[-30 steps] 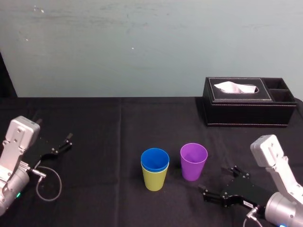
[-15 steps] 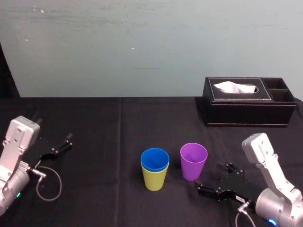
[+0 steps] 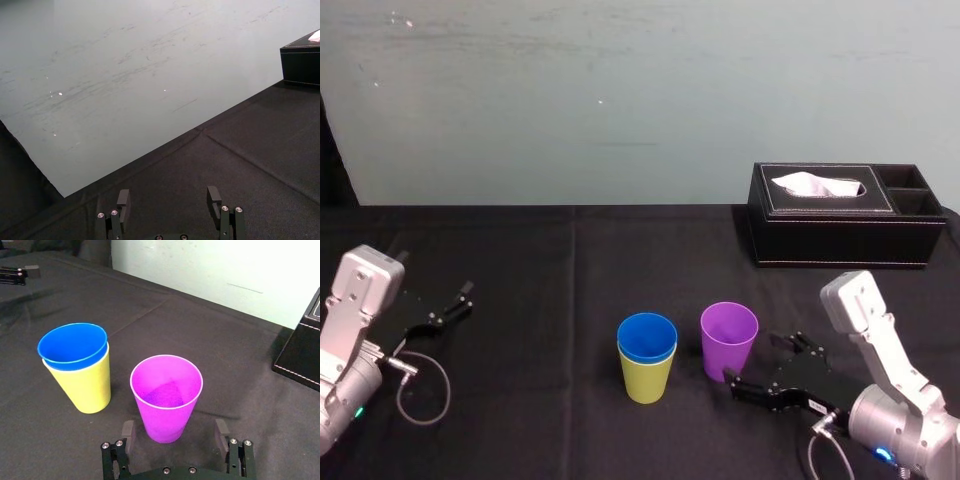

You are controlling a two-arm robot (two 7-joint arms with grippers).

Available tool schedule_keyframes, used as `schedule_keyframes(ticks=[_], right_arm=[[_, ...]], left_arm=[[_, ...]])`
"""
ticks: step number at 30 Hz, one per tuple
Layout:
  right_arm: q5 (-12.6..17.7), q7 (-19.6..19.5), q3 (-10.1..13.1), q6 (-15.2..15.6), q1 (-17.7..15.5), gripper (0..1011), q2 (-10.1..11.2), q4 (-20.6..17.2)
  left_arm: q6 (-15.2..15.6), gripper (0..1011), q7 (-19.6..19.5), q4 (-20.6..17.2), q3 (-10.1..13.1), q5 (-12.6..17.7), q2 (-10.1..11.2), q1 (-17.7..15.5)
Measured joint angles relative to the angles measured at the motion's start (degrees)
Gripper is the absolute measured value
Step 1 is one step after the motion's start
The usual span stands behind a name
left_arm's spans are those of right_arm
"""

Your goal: Stack the three plastic cups sequentially using one hand.

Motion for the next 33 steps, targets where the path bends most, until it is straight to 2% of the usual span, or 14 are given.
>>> schedule_keyframes(ticks=[16,33], right_arm=[[-0.77,1.04,-0.44,-0.89,3.17,1003,-2.63,4.30],[-1.30,1.60,-1.20,-0.86,4.50,1003,-3.55,4.90]], left_arm=[[0.00,1000,0.00,0.00,0.00,0.00,0.00,0.00],[0.00,1000,0.00,0.00,0.00,0.00,0.00,0.00]])
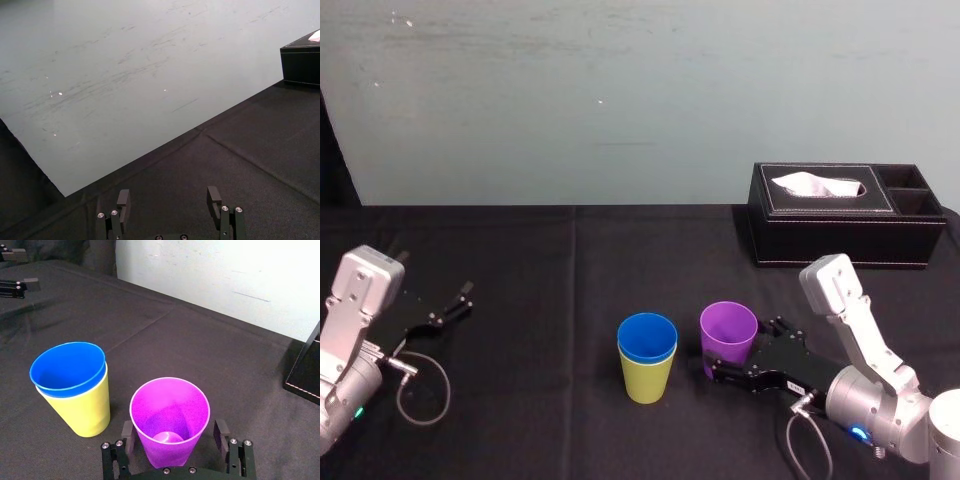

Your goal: Stack the three plastic cups sequentially using one hand.

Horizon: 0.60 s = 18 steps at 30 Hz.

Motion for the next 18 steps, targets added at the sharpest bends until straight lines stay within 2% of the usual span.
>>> schedule_keyframes(ticks=[18], right_arm=[[-0.03,0.29,-0.66,-0.38,1.40,1003,-1.26,1.83]], left_arm=[[0.00,1000,0.00,0.00,0.00,0.00,0.00,0.00]])
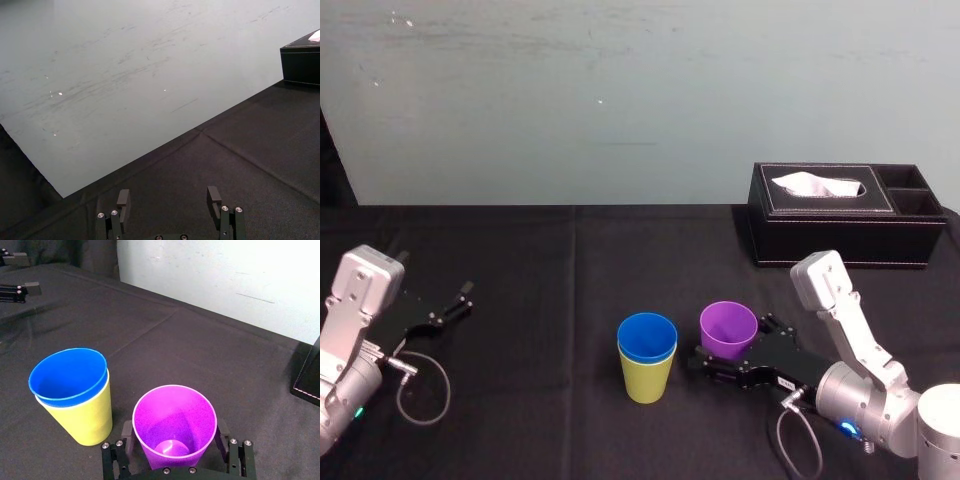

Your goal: Stack the three plastic cups sequentially using one hand.

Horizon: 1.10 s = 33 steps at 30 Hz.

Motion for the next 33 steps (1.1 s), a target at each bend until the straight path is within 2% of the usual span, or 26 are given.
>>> schedule_keyframes(ticks=[16,26,33], right_arm=[[0.26,0.21,-0.10,-0.21,0.23,996,-0.23,0.34],[0.25,0.16,-0.06,-0.19,0.19,760,-0.18,0.28],[0.25,0.13,-0.04,-0.16,0.16,726,-0.16,0.24]], left_arm=[[0.00,1000,0.00,0.00,0.00,0.00,0.00,0.00],[0.00,1000,0.00,0.00,0.00,0.00,0.00,0.00],[0.00,1000,0.00,0.00,0.00,0.00,0.00,0.00]])
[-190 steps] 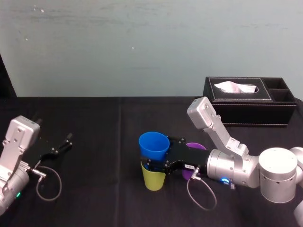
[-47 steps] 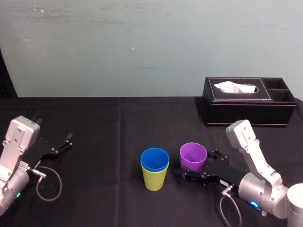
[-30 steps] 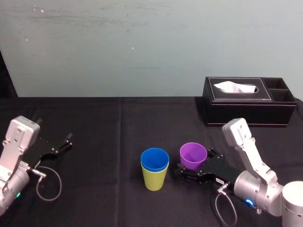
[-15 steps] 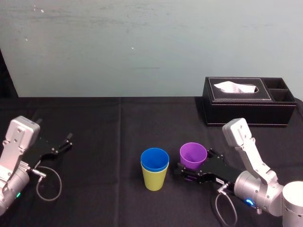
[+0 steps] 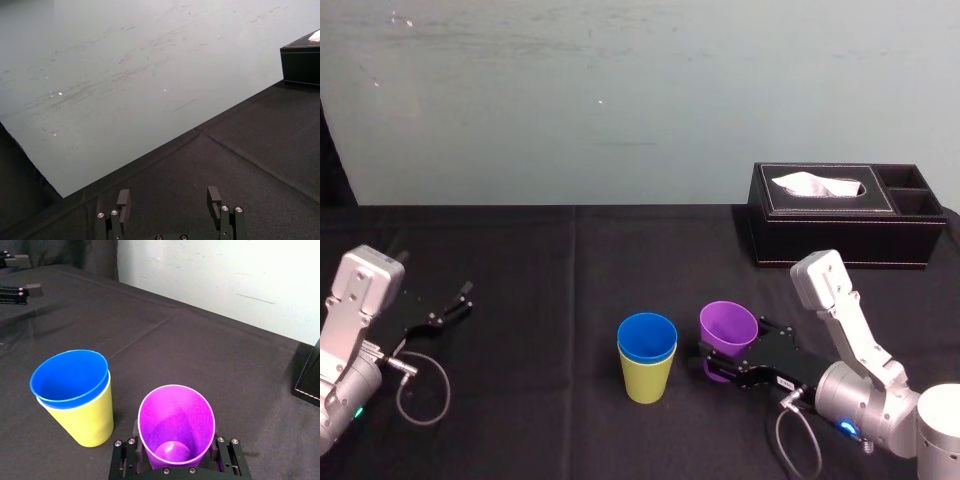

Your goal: Stack the three plastic cups sequentially using one hand.

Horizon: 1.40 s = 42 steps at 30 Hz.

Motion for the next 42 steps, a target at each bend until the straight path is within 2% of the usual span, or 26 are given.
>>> schedule_keyframes(ticks=[10,17,22,29,36,42], right_arm=[[-0.48,0.60,-0.36,2.13,0.04,726,1.81,-4.13],[0.66,1.42,0.14,4.78,1.00,726,3.13,-7.63],[1.90,2.51,-0.04,6.65,2.72,726,3.65,-8.76],[4.33,4.21,-0.78,9.14,5.07,726,4.00,-10.19],[5.87,4.89,-1.48,9.91,6.59,726,4.05,-11.32],[6.53,5.09,-3.20,10.25,8.21,726,3.89,-12.47]], left_arm=[[0.00,1000,0.00,0.00,0.00,0.00,0.00,0.00],[0.01,1000,0.00,0.00,0.00,0.00,0.00,0.00],[0.00,1000,0.00,0.00,0.00,0.00,0.00,0.00],[0.01,1000,0.00,0.00,0.00,0.00,0.00,0.00],[0.01,1000,0.00,0.00,0.00,0.00,0.00,0.00],[0.00,1000,0.00,0.00,0.00,0.00,0.00,0.00]])
